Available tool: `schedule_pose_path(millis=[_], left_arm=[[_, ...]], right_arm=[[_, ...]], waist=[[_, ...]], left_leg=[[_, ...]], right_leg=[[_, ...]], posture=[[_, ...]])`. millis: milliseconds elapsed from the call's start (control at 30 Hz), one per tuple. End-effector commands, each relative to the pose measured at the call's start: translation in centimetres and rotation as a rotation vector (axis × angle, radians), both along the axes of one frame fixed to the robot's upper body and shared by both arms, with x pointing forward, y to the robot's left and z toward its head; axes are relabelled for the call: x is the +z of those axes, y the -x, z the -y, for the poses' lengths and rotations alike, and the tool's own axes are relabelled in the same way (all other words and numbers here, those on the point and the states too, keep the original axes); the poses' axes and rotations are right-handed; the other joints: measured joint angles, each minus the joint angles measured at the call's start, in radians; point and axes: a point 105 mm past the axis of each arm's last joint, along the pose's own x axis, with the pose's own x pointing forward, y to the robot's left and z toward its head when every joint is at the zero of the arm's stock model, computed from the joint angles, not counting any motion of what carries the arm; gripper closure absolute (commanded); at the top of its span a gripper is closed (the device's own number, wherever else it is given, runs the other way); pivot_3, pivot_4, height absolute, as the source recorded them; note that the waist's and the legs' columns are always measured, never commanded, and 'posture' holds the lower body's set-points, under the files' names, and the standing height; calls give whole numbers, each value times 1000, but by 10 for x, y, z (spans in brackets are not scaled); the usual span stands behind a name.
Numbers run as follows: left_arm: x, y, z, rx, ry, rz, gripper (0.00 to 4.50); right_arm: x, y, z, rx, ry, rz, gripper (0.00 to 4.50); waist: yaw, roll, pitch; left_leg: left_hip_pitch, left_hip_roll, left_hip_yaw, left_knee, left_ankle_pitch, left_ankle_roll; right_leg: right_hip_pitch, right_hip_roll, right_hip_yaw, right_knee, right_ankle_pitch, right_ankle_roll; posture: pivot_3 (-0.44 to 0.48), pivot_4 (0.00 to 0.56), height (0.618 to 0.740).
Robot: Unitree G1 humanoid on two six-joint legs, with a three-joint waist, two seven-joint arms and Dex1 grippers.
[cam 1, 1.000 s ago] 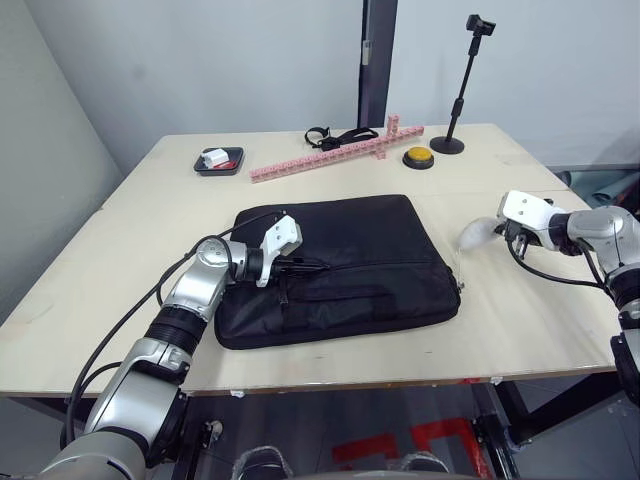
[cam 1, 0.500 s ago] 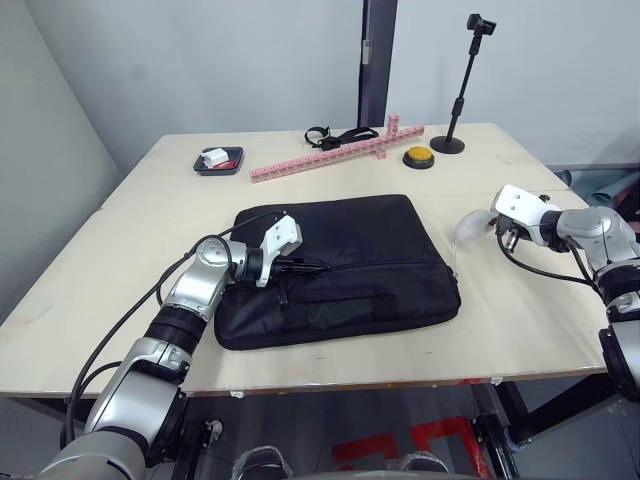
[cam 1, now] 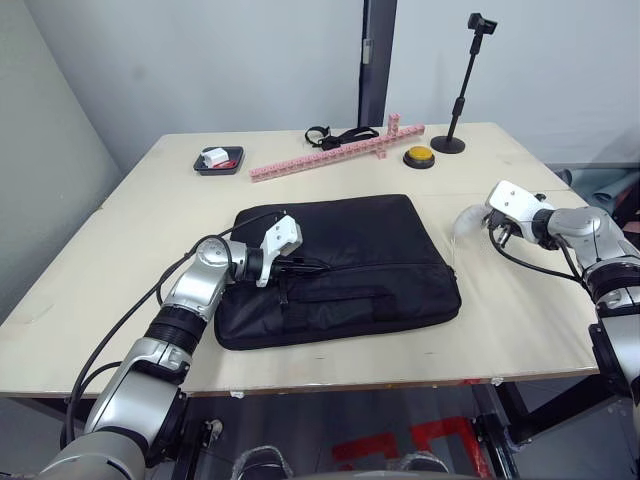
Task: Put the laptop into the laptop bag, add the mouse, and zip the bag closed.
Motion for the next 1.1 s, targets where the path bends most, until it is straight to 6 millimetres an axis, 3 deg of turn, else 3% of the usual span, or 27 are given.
schedule_pose_path(millis=[33, 233, 333, 667, 800, 867, 1100], left_arm=[[-70, 21, -17, 48, -185, -224, 4500], [-71, 23, -16, 46, -181, -226, 4500], [-72, 23, -15, 46, -179, -227, 4500], [-74, 26, -11, 33, -172, -231, 4500], [-74, 25, -12, 35, -173, -226, 4500], [-75, 25, -12, 37, -174, -224, 4500], [-75, 26, -12, 33, -175, -225, 4500]], right_arm=[[18, 6, 12, -11, -31, 32, 4465], [12, 23, 22, -15, -77, -37, 4465], [10, 36, 23, -51, -203, -94, 4465], [-12, 102, -1, -94, -389, -334, 4465], [-19, 117, -6, -96, -391, -380, 4465], [-23, 123, -8, -89, -389, -407, 4465], [-29, 133, -11, -76, -398, -451, 4465]], waist=[[1, 0, 0], [2, -1, 0], [6, -1, 1], [18, 1, 0], [20, 1, -1], [20, 1, -1], [20, 1, -1]], left_leg=[[0, 0, 0, 0, 0, 0], [0, 0, 0, -1, 0, 0], [0, 0, 0, -2, 0, 0], [1, 0, 1, -8, 0, 0], [2, 0, 2, -8, 0, 0], [1, 0, 1, -9, 0, -1], [1, 0, 2, -9, 0, -1]], right_leg=[[0, 0, 0, 0, 0, 0], [0, 0, 0, -1, 0, 0], [0, 0, 0, -2, 0, 0], [1, 0, 0, -8, 0, 3], [1, 0, 1, -9, -2, 13], [1, 0, 1, -9, -6, 26], [1, 0, 2, -9, -5, 29]], posture=[[0, 150, 740], [0, 150, 740], [0, 150, 740], [0, 150, 740], [0, 150, 740], [0, 150, 740], [0, 150, 740]])
